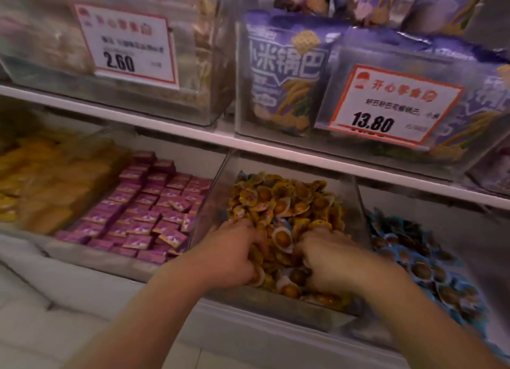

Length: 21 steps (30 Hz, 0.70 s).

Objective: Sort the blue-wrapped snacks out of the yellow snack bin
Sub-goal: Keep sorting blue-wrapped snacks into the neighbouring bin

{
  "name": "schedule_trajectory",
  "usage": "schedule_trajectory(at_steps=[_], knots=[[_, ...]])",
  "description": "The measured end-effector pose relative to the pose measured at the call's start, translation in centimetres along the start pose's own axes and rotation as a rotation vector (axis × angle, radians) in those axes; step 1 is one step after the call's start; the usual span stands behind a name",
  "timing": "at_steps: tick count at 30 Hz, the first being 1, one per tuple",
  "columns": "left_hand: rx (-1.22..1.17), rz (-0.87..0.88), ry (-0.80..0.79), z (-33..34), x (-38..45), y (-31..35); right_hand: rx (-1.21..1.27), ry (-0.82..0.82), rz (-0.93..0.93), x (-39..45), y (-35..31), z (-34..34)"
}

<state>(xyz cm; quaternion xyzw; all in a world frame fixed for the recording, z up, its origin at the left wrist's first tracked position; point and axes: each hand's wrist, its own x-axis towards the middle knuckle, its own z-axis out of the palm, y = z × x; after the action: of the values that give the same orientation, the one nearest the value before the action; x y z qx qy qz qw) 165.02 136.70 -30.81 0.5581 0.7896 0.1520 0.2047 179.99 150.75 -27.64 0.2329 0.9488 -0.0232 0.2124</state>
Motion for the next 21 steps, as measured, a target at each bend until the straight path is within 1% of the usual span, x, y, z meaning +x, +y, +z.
schedule_trajectory(at_steps=[1, 3, 5, 7, 10, 11, 12, 14, 16, 17, 19, 21], knots=[[-0.022, 0.009, 0.009, 0.0, 0.0, -0.2, -0.005, -0.041, 0.01, 0.1, 0.2, -0.1], [-0.022, 0.022, 0.065, 0.3, 0.0, -0.6, -0.043, -0.056, 0.007, 0.4, 0.3, 0.2], [-0.016, 0.04, 0.124, 0.5, 0.1, -0.7, -0.106, 0.02, -0.008, 1.0, 0.0, 1.1], [-0.035, 0.054, 0.153, 0.7, 0.2, -0.7, -0.162, 0.146, -0.048, 1.7, -0.6, 2.0], [-0.091, 0.068, 0.213, 0.9, 0.4, -0.8, -0.138, 0.258, -0.098, 2.4, -0.4, 2.5], [-0.131, 0.074, 0.246, 0.9, 0.4, -0.8, -0.075, 0.296, -0.106, 2.4, 0.0, 2.3], [-0.174, 0.081, 0.288, 1.0, 0.5, -0.7, 0.042, 0.35, -0.098, 2.4, 0.4, 1.9], [-0.3, 0.09, 0.38, 1.0, 0.6, -0.5, 0.42, 0.485, -0.06, 2.0, 0.4, 0.7], [-0.498, 0.1, 0.422, 0.7, 0.5, 0.0, 0.746, 0.593, -0.074, 2.0, -0.2, -0.2], [-0.593, 0.117, 0.426, 0.6, 0.4, 0.2, 0.842, 0.606, -0.085, 2.1, -0.6, -0.4], [-0.723, 0.177, 0.403, 0.4, 0.3, 0.4, 0.975, 0.58, -0.108, 2.3, -1.2, -0.3], [-0.721, 0.228, 0.381, 0.5, 0.2, 0.6, 1.033, 0.545, -0.139, 2.4, -1.8, -0.3]])
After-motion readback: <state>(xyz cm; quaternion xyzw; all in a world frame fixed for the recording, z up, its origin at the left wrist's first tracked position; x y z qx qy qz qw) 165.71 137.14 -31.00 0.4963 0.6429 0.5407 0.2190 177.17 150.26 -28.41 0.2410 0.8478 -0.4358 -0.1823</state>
